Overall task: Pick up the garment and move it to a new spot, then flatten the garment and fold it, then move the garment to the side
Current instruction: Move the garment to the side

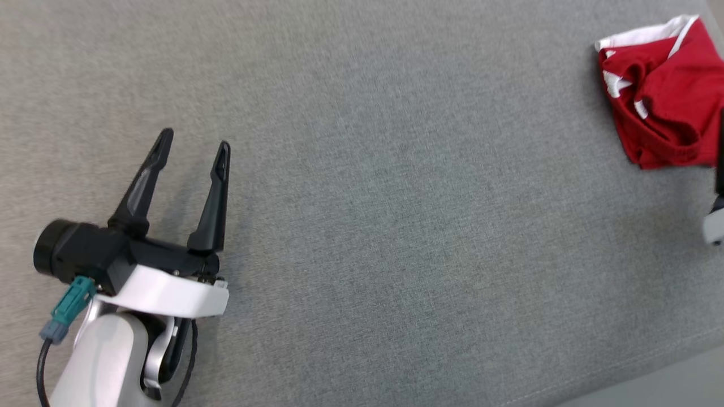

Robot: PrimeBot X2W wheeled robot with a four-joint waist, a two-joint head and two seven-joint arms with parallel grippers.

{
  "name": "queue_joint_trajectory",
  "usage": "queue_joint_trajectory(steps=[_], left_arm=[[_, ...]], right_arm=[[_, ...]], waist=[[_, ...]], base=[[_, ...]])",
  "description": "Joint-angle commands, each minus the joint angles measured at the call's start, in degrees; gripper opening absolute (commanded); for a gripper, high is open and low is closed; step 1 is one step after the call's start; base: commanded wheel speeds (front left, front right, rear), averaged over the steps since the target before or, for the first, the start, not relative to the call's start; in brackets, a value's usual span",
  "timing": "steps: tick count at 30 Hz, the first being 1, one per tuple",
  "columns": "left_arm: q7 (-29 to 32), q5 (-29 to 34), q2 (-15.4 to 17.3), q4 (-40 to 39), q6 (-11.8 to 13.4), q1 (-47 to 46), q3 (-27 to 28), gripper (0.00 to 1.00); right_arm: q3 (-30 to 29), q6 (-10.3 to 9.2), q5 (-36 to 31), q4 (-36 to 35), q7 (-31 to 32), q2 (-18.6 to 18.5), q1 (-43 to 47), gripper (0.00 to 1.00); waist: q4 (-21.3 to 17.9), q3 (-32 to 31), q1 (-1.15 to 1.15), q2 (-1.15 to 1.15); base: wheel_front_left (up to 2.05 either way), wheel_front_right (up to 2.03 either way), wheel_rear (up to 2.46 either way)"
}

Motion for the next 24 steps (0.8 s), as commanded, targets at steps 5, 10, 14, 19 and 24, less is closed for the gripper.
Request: queue_joint_trajectory(steps=[5,10,14,19,24], left_arm=[[-1.34,-1.52,-0.71,1.12,1.45,3.47,1.31,1.0],[-2.12,-2.93,-1.65,1.69,2.56,6.58,2.22,1.0],[-2.7,-4.06,-2.41,2.34,2.91,8.52,2.61,1.0],[-3.25,-5.07,-3.06,3.42,3.05,10.2,2.94,1.0],[-3.67,-5.58,-3.08,4.91,3.44,12.44,3.45,1.0]], right_arm=[[-1.52,-0.02,-1.73,-7.12,-0.32,4.6,6.76,1.0],[-0.11,-0.03,-3.82,-13.94,-0.21,9.65,11.88,1.0],[1.69,-0.03,-5.9,-17.97,1.57,12.16,14.62,1.0],[2.07,-0.02,-7.17,-21.5,3.78,13.79,17.24,1.0],[1.56,-0.02,-7.9,-23.11,5.42,14.72,19.6,1.0]], waist=[[3.17,-5.94,0.0,0.0],[5.95,-9.32,0.0,0.0],[8.48,-11.83,0.0,0.0],[11.96,-14.56,0.0,0.0],[14.11,-17.48,0.0,0.0]], base=[[0.0,0.0,0.0],[0.0,0.0,0.0],[0.0,0.0,0.0],[0.0,0.0,0.0],[0.0,0.0,0.0]])
